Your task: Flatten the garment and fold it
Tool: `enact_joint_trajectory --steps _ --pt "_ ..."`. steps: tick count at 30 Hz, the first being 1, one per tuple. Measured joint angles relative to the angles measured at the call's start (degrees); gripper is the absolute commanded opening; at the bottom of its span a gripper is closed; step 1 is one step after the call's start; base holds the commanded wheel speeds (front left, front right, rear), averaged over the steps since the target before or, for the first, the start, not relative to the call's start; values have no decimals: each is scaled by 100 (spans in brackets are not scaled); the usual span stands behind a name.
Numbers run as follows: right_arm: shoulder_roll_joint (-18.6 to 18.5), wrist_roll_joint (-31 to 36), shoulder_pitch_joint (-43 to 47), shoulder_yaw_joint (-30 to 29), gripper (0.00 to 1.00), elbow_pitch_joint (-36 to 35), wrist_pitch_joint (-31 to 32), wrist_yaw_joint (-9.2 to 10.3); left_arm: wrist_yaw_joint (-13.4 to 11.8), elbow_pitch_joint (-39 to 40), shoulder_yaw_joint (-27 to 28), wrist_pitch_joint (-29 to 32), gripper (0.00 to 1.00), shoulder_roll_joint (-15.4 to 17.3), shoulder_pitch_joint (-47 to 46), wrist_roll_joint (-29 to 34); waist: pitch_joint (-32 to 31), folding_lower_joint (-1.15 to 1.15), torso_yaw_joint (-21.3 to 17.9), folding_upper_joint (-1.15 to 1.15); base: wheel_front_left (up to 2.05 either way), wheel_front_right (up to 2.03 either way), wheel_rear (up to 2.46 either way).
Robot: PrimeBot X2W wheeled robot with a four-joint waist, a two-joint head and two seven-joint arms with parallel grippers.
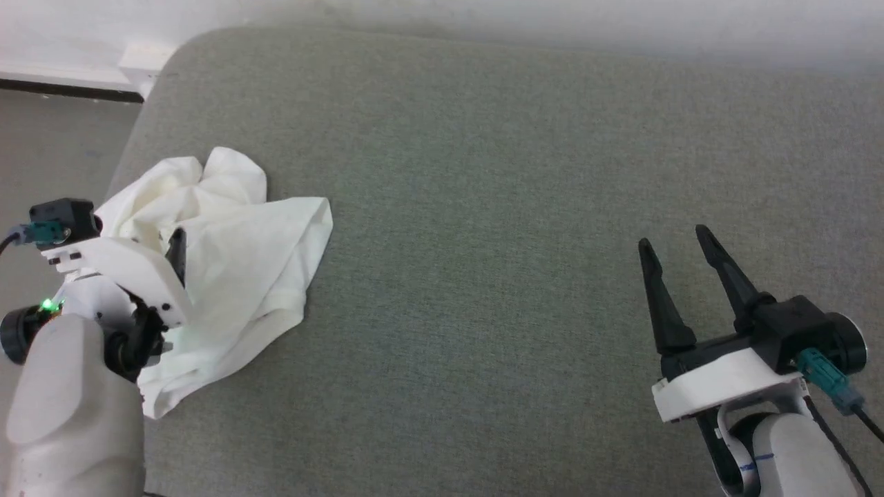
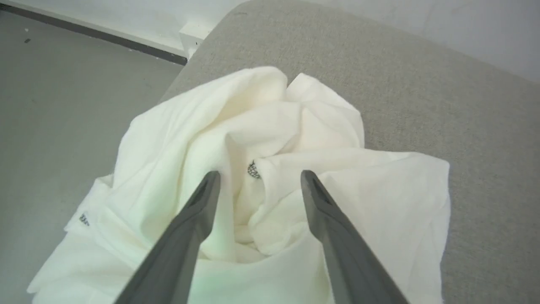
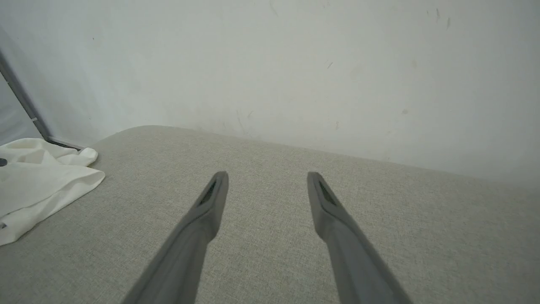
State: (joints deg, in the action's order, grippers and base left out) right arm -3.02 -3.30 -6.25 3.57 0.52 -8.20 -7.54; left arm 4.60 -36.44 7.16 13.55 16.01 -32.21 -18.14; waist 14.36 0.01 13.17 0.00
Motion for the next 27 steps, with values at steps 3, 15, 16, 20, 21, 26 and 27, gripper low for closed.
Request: enact_joint_trajectory --steps 3,15,16,20,21,26,27 --pt "1 -30 -97 43 100 42 -58 0 42 -452 41 457 100 108 -129 -214 120 0 -80 0 0 0 0" --pt "4 -169 -322 141 100 199 -260 0 141 -1561 20 1340 0 570 -653 -610 469 -1 -279 0 0 0 0" --pt "3 -186 -327 147 100 221 -275 0 144 -1619 4 1341 0 601 -681 -611 476 0 -286 0 0 0 0" --pt "5 -248 -378 177 100 271 -357 0 152 -1824 -63 1204 0 704 -826 -623 457 -1 -292 0 0 0 0" --pt "5 -277 -386 178 100 299 -371 0 151 -1858 -87 1129 0 739 -861 -616 439 0 -290 0 0 0 0" --pt "7 -383 -388 154 100 402 -466 0 120 -1862 -234 541 0 999 -1198 -491 312 -1 -240 0 0 0 0" --pt "7 -407 -387 147 100 423 -491 0 59 -1828 -257 331 0 1061 -1302 -428 279 0 -226 0 0 0 0"
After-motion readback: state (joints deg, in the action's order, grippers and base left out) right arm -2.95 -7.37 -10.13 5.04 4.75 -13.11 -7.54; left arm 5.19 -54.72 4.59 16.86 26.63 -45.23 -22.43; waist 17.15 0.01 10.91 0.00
